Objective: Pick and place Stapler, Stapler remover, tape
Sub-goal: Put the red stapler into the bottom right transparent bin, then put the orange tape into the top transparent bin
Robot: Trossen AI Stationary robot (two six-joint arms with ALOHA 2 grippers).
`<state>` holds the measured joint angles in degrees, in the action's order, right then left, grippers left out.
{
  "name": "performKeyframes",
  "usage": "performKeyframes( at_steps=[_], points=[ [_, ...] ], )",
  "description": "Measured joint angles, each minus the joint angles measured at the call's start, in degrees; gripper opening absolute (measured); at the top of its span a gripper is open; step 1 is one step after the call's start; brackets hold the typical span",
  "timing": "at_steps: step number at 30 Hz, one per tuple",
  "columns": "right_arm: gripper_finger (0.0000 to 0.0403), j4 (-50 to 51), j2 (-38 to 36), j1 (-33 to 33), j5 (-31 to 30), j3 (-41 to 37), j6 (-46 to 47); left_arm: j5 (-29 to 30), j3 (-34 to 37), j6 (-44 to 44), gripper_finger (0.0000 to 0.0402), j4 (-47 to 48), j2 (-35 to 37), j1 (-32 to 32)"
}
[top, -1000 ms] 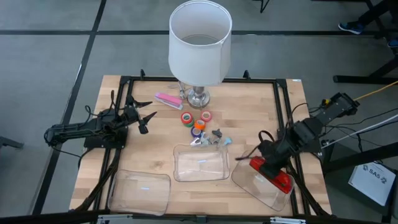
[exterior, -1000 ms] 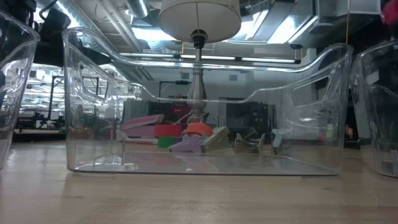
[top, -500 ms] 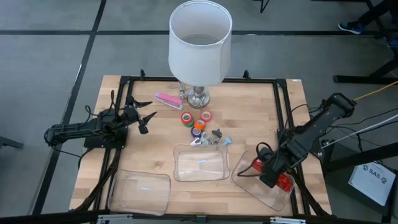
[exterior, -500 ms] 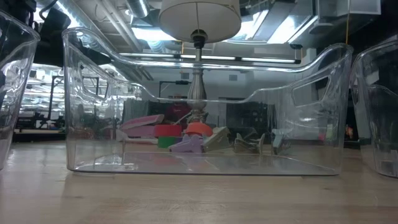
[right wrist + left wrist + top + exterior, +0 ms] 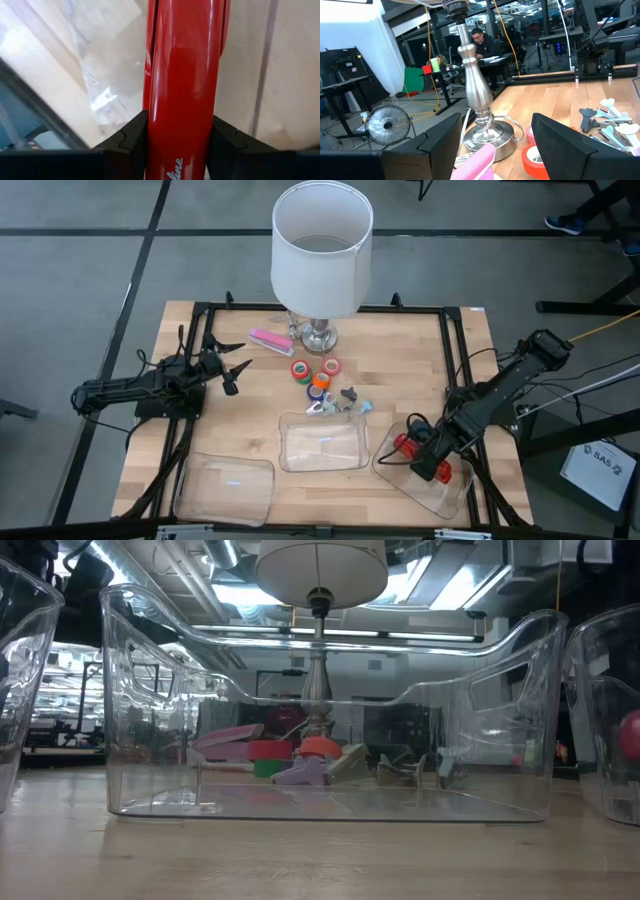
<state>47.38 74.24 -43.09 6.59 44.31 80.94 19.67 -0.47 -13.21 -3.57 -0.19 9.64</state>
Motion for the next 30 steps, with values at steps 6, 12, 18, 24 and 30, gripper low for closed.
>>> performKeyframes(
  at_steps=[6, 12, 18, 24, 30],
  points=[
    [0.0150, -2.45, 0.00, 0.00, -0.93, -4.23, -0.36, 0.01, -0.02, -0.02, 0.0239, 0.02, 0.00, 0.01],
    [0.0209, -3.17, -0.02, 0.03, -0.58, -4.76, -0.44, -0.01, 0.00, -0.02, 0.0239, 0.01, -0.01, -0.01],
    [0.0219, -3.43, -0.02, 0.83, 5.52, -4.76, -0.45, 0.00, -0.01, 0.00, 0.0239, 0.00, -0.01, 0.00],
    [0.0200, -2.60, -0.07, 3.26, 8.50, -3.07, -2.82, 0.01, 0.00, 0.00, 0.0239, 0.01, 0.00, -0.01],
    [0.0175, 3.80, -0.11, 6.03, 8.01, 3.69, -6.98, 0.00, 0.00, 0.00, 0.0239, 0.00, -0.02, 0.01]
  ],
)
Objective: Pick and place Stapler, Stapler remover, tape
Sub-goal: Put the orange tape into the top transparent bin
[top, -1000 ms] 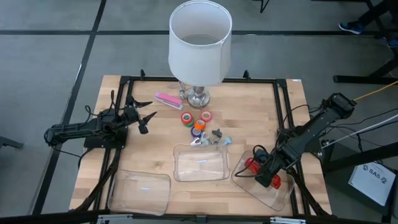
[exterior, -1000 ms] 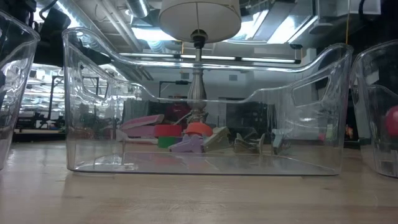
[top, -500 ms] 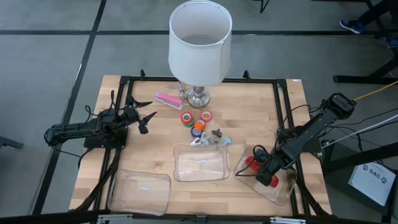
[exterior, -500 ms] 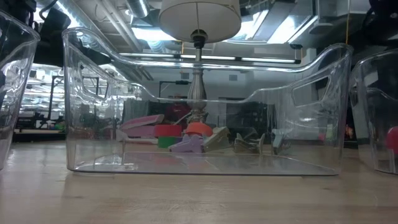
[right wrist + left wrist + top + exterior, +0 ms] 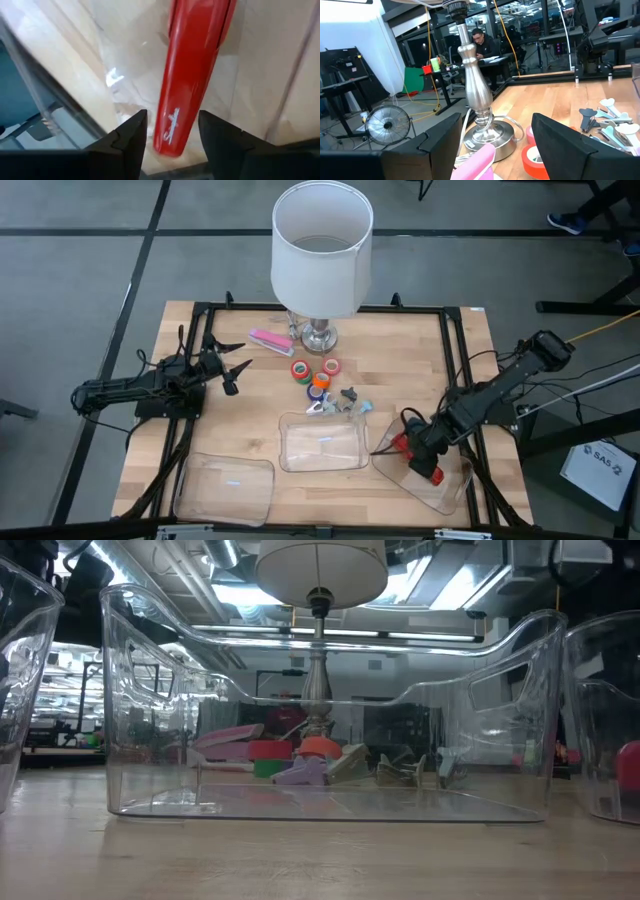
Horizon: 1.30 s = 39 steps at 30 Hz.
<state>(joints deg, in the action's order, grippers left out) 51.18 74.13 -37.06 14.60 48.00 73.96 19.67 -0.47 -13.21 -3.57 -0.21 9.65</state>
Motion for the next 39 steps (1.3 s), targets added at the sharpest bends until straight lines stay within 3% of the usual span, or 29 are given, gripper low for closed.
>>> performKeyframes(
  at_steps=[9, 18, 31, 39],
  points=[
    [0.0160, 7.11, 0.00, 4.75, -4.42, 11.33, -4.57, 0.01, -0.01, -0.01, 0.0239, 0.02, 0.02, -0.01],
    [0.0160, 5.58, 0.00, 12.66, -13.54, 20.63, -19.25, -0.01, 0.00, 0.00, 0.0239, 0.02, 0.00, 0.00],
    [0.0160, -15.76, 0.00, 24.22, -15.05, 21.97, -51.03, 0.00, -0.01, -0.01, 0.0239, 0.00, 0.02, -0.02],
    [0.0160, -22.12, 2.47, 27.89, -15.24, 22.04, -60.89, 0.01, -0.02, -0.01, 0.0239, 0.01, 0.02, -0.02]
  ],
)
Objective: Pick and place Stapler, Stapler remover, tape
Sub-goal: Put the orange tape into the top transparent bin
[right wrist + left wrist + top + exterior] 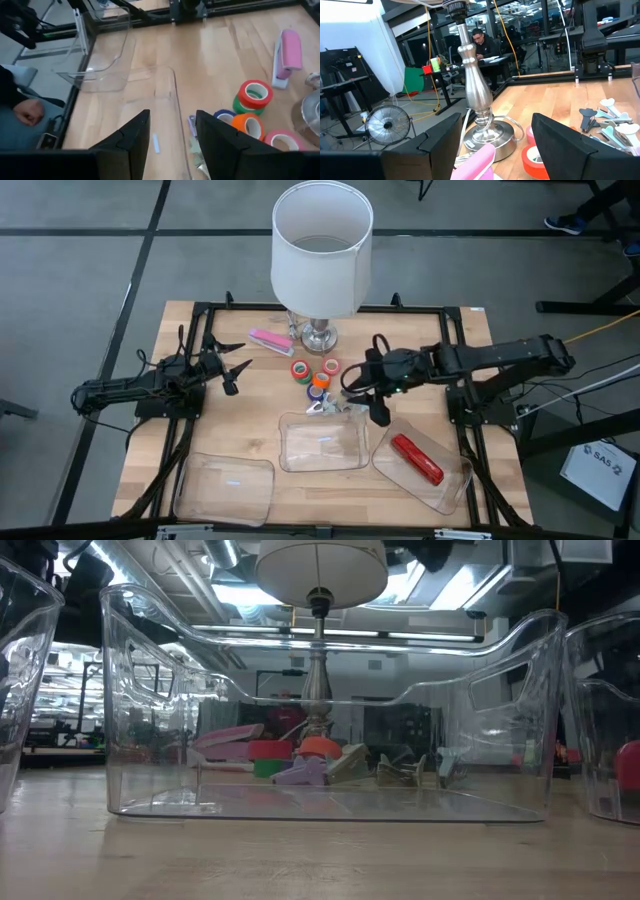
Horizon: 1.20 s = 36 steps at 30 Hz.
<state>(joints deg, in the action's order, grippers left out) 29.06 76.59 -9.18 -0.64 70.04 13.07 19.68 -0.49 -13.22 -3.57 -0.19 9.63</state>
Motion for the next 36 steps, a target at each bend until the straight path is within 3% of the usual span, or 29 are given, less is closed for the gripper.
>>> performKeyframes(
  at_steps=[9, 18, 27, 36],
  points=[
    [0.0160, -5.67, 4.98, 1.07, 0.10, 0.00, -0.54, 0.00, 0.00, -0.01, 0.0239, 0.02, -0.02, 0.02],
    [0.0160, -17.95, 10.80, 4.26, 0.22, -0.02, -8.84, 0.00, 0.01, -0.01, 0.0239, -0.01, -0.02, 0.00],
    [0.0160, -17.98, 15.52, 10.09, 0.20, -0.02, -4.32, -0.01, 0.01, 0.00, 0.0239, 0.00, 0.00, 0.00],
    [0.0160, -14.37, 20.27, 10.96, 0.20, -0.02, -1.48, -0.02, 0.01, 0.01, 0.0239, 0.00, -0.02, 0.00]
  ],
)
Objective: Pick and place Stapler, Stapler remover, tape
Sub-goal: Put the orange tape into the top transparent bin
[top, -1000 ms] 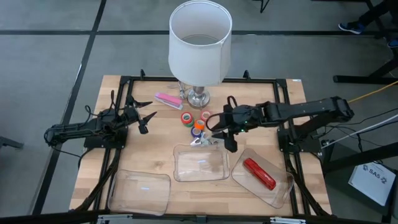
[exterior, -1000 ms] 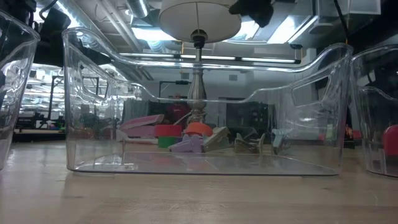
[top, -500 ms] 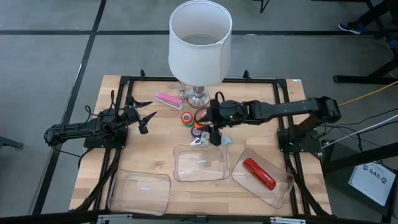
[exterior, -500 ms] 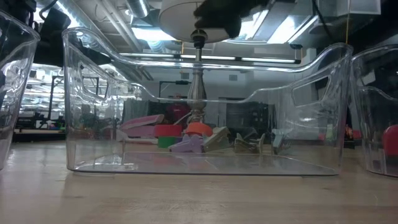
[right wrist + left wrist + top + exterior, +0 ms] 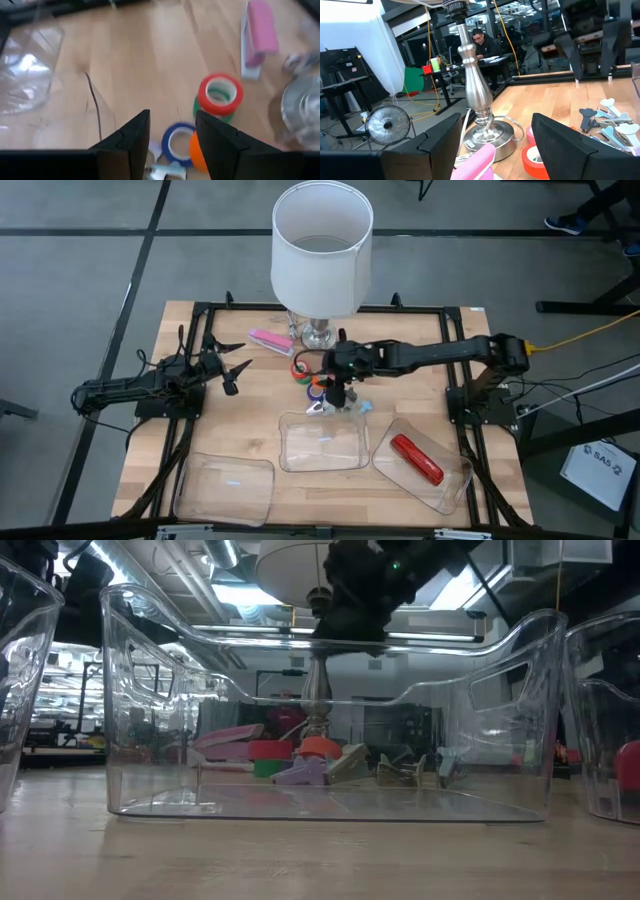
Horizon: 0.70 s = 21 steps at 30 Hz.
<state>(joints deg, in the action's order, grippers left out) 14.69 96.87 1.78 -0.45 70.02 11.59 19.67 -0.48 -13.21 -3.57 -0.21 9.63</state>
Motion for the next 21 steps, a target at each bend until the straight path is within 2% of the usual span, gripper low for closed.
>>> performKeyframes(
  at_steps=[5, 9, 16, 21],
  points=[
    [0.0160, 5.24, 0.32, 0.00, -2.57, 0.00, 1.88, 0.01, 0.00, 0.00, 0.0239, 0.01, 0.02, 0.00],
    [0.0160, 7.18, 0.32, 0.39, -5.73, -0.02, -1.82, 0.00, 0.00, -0.01, 0.0239, 0.00, 0.01, 0.01],
    [0.0160, 6.11, 2.70, 4.26, 1.34, -0.01, -3.97, 0.00, 0.00, 0.00, 0.0239, 0.00, 0.02, 0.02],
    [0.0160, 5.70, 5.30, 6.11, 3.15, -0.04, -2.57, 0.08, 0.00, 0.00, 0.0239, -0.01, 0.00, 0.02]
  ],
)
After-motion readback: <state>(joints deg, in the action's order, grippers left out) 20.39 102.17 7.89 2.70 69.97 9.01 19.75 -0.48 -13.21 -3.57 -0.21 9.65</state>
